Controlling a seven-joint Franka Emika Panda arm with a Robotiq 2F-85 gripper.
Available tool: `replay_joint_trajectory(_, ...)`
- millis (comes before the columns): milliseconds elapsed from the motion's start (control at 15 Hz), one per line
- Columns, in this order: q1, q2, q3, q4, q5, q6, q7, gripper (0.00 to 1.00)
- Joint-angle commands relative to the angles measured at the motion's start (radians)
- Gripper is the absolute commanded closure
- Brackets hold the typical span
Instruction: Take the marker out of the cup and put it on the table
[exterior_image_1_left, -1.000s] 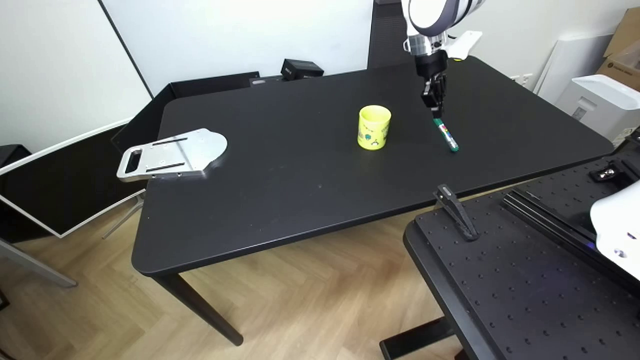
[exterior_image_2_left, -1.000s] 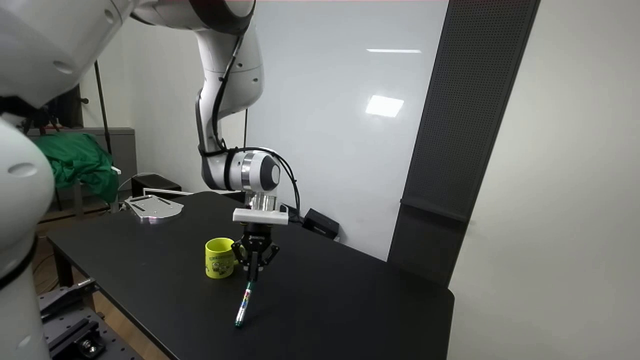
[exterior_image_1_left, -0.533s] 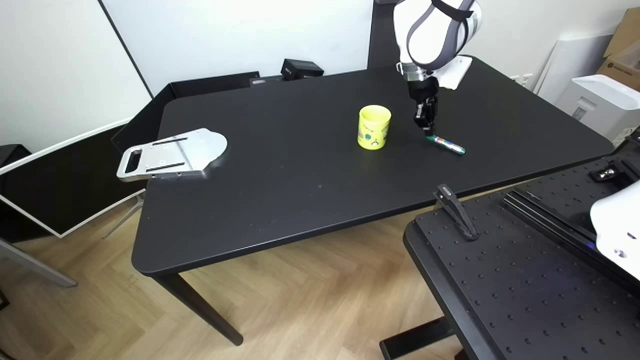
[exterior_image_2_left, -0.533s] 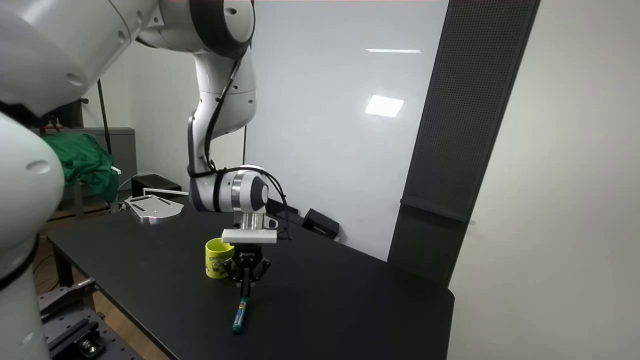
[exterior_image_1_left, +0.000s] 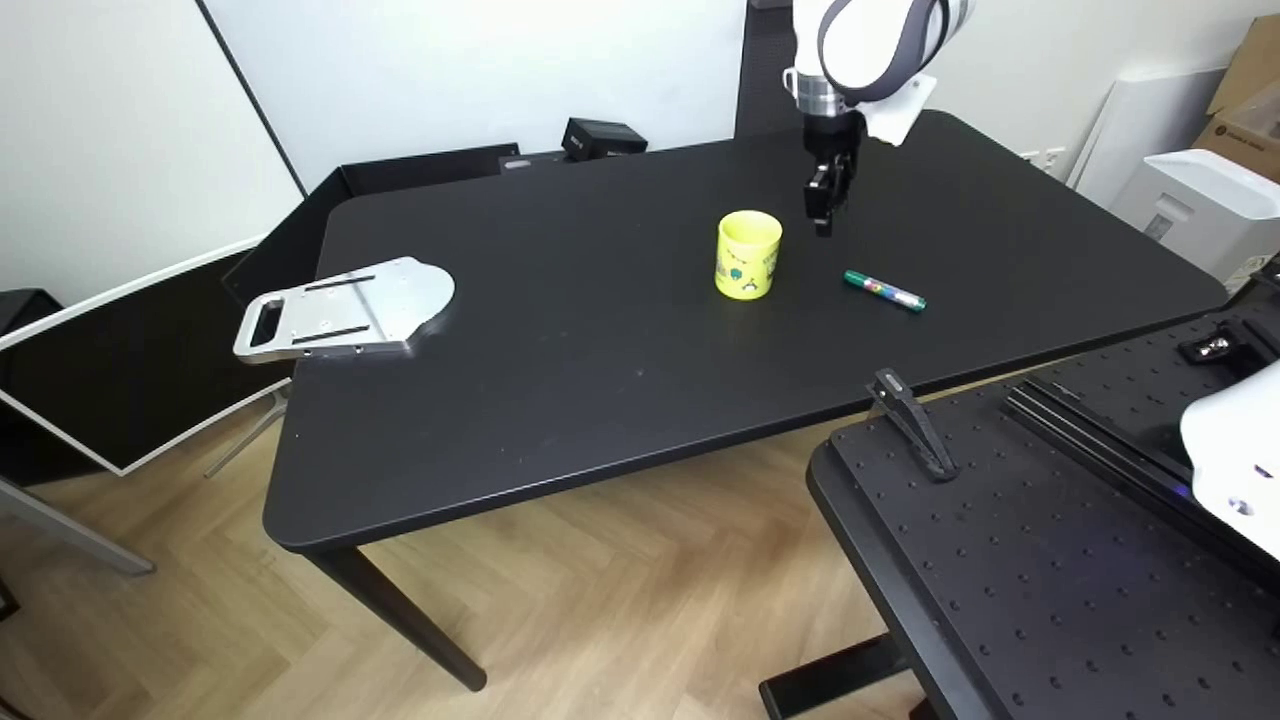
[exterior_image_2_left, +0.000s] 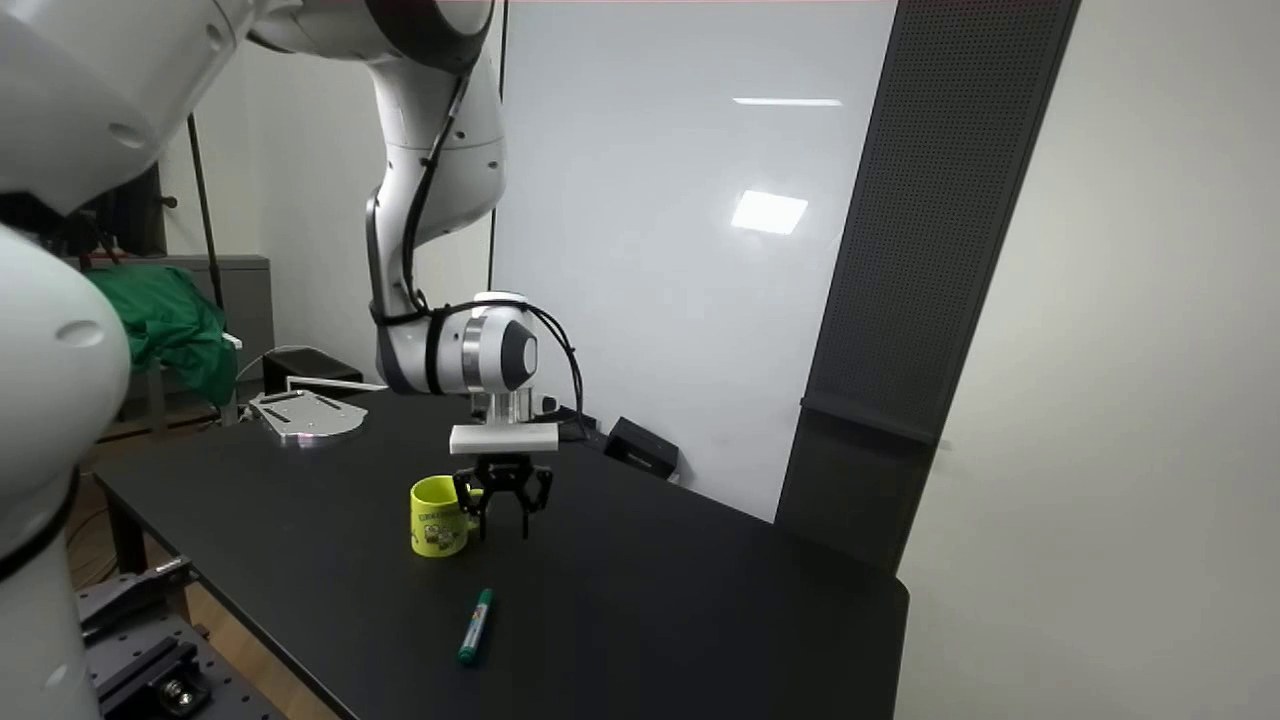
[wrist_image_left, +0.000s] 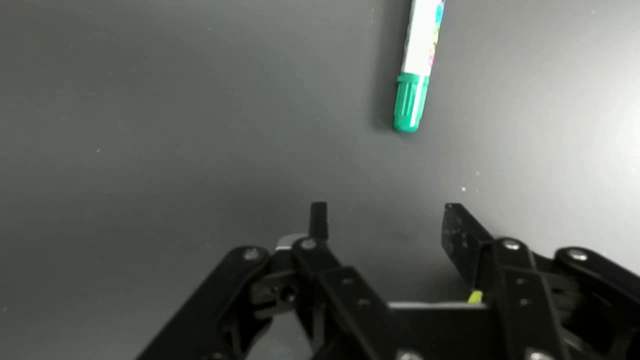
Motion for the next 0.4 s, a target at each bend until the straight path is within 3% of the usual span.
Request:
replay_joint_trajectory(0,0.022,-0.180,0.003,-0.116,-0.021,0.054,0.029,0.07)
replay_joint_trajectory(67,0.028,-0.218,0.006,-0.140,-0.030,0.071,0.026,0.02)
replay_joint_trajectory(133,0.011,-0.119,0.012,-0.057,-0.006,0.040,0.001,0.18)
replay_joint_trajectory(333,0.020,-0.200,0.018,-0.110,-0.012,0.048,0.002,0.01)
